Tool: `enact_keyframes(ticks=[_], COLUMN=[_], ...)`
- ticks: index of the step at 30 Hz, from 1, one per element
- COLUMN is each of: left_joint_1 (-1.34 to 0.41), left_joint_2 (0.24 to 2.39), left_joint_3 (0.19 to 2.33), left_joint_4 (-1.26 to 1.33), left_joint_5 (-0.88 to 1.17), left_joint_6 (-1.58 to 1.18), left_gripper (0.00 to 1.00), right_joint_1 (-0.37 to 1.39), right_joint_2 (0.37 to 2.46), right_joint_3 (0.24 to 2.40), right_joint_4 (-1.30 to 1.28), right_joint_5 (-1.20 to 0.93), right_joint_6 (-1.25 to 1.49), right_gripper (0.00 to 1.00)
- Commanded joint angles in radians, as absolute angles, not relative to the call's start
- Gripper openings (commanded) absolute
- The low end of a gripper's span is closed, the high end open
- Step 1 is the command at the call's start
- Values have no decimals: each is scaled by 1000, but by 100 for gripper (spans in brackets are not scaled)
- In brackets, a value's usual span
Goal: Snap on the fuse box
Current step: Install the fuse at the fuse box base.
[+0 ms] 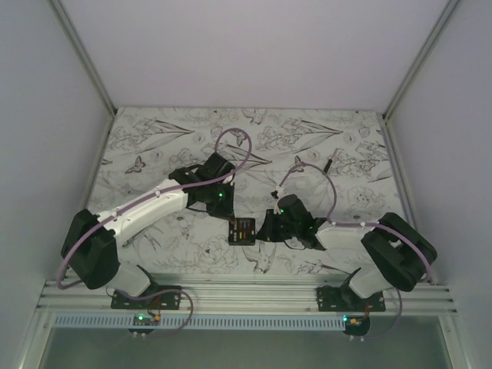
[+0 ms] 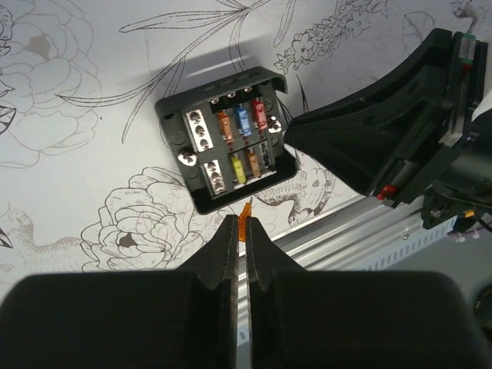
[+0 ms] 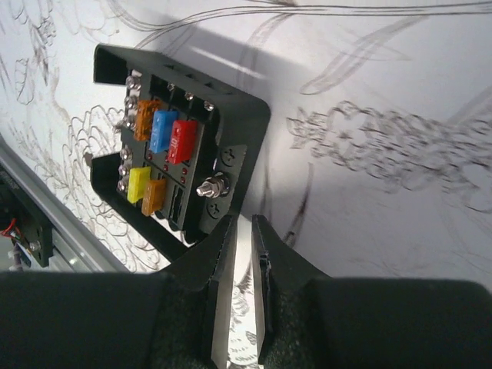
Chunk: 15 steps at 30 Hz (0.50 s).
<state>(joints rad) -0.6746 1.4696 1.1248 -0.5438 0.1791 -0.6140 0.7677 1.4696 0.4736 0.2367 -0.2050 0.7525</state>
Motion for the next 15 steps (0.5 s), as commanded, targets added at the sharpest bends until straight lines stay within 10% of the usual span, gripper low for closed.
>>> enact_keyframes(ticks=[1, 15], left_joint_1=[-699, -773], left_joint_2=[1501, 1545], left_joint_3=[1160, 1203], left_joint_4=[-627, -745], left_joint_5=[130, -2], left_joint_6=[-593, -581], left_gripper=[0, 0], right_joint_1=[820, 877], right_joint_2=[1526, 1578], right_joint_3=[527, 571], right_joint_4=[302, 302], right_joint_5=[-205, -114], right_joint_6=[791, 766], right_gripper=[20, 24])
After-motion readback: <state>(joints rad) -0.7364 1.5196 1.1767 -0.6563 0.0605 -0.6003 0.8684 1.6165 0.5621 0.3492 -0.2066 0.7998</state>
